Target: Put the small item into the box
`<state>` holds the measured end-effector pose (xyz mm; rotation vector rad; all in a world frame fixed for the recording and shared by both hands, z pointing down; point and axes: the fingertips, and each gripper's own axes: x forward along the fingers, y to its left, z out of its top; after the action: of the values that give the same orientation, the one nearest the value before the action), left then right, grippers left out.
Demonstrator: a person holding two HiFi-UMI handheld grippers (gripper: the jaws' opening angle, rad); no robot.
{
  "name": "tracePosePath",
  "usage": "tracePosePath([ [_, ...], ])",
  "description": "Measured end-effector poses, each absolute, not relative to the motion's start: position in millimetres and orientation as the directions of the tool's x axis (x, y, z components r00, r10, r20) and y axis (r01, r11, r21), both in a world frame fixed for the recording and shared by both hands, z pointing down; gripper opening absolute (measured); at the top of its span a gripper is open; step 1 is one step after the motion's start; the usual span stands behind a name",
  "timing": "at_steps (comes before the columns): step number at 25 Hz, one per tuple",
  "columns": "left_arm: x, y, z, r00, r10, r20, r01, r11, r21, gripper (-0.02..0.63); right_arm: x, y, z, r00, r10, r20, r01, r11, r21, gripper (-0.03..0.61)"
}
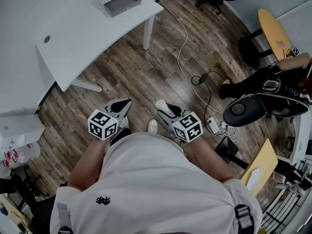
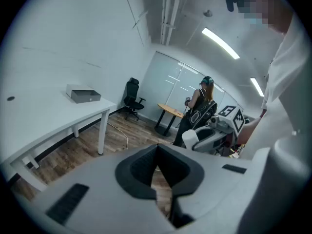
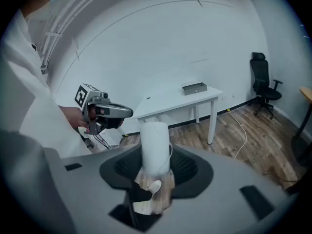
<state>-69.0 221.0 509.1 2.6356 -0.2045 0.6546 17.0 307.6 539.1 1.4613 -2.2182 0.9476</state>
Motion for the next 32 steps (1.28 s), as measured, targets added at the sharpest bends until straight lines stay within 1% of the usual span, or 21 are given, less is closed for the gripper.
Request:
tracePosePath([
  [7, -39, 242, 508, 0.875, -0.068, 0.480, -0.261, -0.901, 0.346, 0.008, 47, 326, 544, -0.431, -0.696, 0.574, -0.898, 0.266, -0.351, 0.170],
  [12, -38, 236, 496, 0.863, -0.120, 0.492, -0.297, -0.907, 0.300, 0.006, 57, 333, 553, -0.443, -0.687, 0.576, -0.890, 0.261, -0.374, 0.170],
  [16, -41, 216, 491, 0.859, -0.147, 0.491, -0.328, -0.894, 0.305, 0.008, 65, 319, 557, -0.449, -0.682, 0.577, -0.881, 0.229, -0.415, 0.170],
  [20, -37, 187, 494, 0.869, -0.148, 0.472, -0.329, -0.885, 0.329, 0.006, 75, 288, 553, -0.438, -0.688, 0.578, -0.882, 0.206, -0.423, 0.170],
  [29, 1, 73, 475, 0.909, -0.103, 0.403, -0.247, -0.914, 0.323, 0.008, 111, 175, 524, -0.352, -0.709, 0.611, -0.922, 0.149, -0.357, 0.170],
  [32, -8, 33, 472, 0.918, -0.086, 0.388, -0.226, -0.916, 0.332, 0.006, 108, 130, 523, -0.329, -0.708, 0.625, -0.928, 0.119, -0.353, 0.170],
])
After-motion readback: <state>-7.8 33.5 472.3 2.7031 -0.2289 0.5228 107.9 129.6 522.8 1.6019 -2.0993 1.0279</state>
